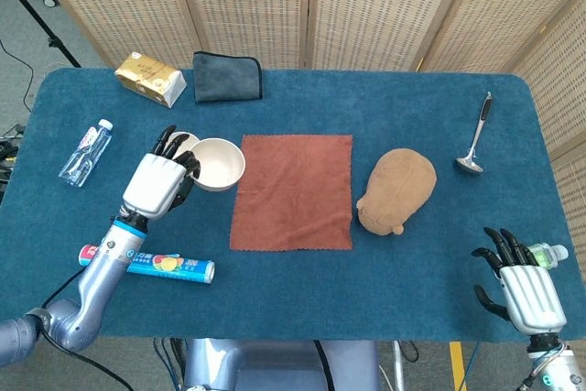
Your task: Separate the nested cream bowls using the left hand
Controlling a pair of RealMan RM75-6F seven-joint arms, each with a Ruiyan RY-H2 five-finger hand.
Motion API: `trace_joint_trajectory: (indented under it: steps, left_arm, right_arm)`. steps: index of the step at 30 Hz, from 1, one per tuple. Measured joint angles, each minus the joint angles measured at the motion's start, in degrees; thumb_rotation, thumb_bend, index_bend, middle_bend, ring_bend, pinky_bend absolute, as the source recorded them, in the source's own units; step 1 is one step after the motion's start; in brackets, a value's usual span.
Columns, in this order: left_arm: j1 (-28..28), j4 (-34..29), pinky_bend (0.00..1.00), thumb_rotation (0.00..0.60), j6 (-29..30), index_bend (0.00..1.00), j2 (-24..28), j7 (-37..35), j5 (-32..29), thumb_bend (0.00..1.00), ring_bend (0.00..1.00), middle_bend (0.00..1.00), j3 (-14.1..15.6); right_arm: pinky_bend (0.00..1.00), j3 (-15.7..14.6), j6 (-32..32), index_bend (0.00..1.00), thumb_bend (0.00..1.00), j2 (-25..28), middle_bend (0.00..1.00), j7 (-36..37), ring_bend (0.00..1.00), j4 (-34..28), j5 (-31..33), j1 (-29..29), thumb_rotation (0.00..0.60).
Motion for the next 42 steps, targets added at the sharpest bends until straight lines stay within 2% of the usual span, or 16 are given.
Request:
trace_joint_trajectory:
  steps: [5, 12, 30, 42]
  left_arm:
    - [2.45, -4.23, 0.03, 0.600, 2.13, 0.61, 2.89, 1.03, 0.66, 0.48, 0.15, 0.49, 1.67]
    - [7.50, -8.86, 0.03, 0.600, 5.94, 0.61, 6.37, 0.69, 4.22, 0.48, 0.15, 0.49, 5.91]
    - [12.20, -4.71, 0.03, 0.600, 6.31, 0.61, 4.62, -0.91, 8.13, 0.48, 0.15, 0.49, 11.06]
    - [13.70, -1.29, 0.03, 0.600, 6.13, 0.61, 4.61, -2.21, 8.44, 0.48, 0.15, 0.49, 11.04]
  right_arm:
    - [0.17, -0.62, 1.76, 0.31, 0.36, 1.30, 0.09, -0.37, 0.01, -1.62, -1.62, -1.06, 0.600]
    - [0.17, -0.97, 2.69, 0.31, 0.36, 2.31, 0.09, -0.43, 0.01, -2.77, -2.83, -1.81, 0.600]
    - [0.17, -0.43, 2.58, 0.31, 0.36, 2.59, 0.09, -0.06, 0.01, -2.60, -2.43, -2.07, 0.600]
    - [0.17, -0.39, 2.05, 0.31, 0.36, 2.28, 0.09, -0.63, 0.01, -2.57, -2.37, -2.06, 0.600]
